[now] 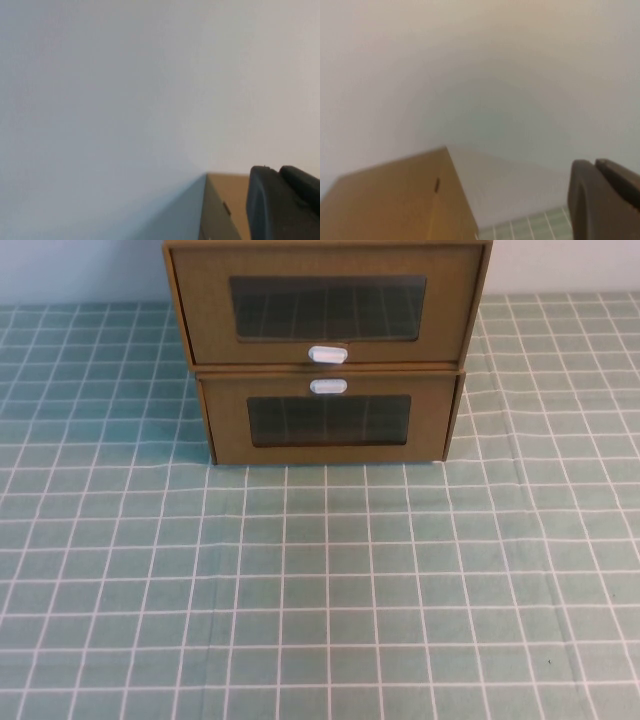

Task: Open the shoe box
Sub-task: 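Pull the top drawer of the cardboard box fully open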

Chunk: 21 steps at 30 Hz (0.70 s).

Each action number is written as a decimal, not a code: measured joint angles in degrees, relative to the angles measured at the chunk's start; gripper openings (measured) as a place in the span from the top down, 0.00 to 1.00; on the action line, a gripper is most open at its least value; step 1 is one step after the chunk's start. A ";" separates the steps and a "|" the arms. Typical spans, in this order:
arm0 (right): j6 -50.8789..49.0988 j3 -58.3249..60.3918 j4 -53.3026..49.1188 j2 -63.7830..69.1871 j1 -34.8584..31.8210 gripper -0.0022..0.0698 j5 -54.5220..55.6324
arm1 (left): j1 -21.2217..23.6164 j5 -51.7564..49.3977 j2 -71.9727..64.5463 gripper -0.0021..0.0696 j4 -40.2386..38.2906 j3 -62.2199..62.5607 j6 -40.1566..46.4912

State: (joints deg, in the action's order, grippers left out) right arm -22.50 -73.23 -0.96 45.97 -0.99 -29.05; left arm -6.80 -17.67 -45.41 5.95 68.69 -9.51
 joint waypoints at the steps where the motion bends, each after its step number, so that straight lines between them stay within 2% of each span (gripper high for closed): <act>1: 0.00 -0.32 -0.29 2.35 0.00 0.99 -0.86 | 0.00 -0.49 -2.30 0.98 0.26 0.10 -0.48; 5: 0.00 -0.40 0.96 10.05 0.00 0.99 0.43 | 0.00 0.79 -10.85 0.98 -0.77 0.10 -1.31; 9: 2.78 -0.40 7.32 16.04 2.06 0.99 0.89 | 0.00 2.00 -17.98 0.98 -9.24 0.10 -1.44; 12: 13.53 -0.40 11.26 20.66 5.28 0.99 0.65 | -0.58 2.13 -22.42 0.98 -15.84 0.39 -1.16; 15: 26.90 -0.40 15.09 25.20 9.51 0.99 0.40 | -2.80 0.85 -26.86 0.98 -17.89 3.38 3.11; 18: 39.78 -0.40 18.47 29.33 14.55 0.99 0.29 | -5.58 -3.33 -32.55 0.98 -20.70 9.71 12.64; 21: 52.20 -0.40 20.46 33.26 20.51 0.99 -0.45 | -7.17 -10.22 -39.26 0.98 -28.37 18.67 22.79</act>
State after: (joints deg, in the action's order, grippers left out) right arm 29.71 -73.63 19.50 79.23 19.52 -29.50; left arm -13.97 -27.90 -84.67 -22.42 87.36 13.28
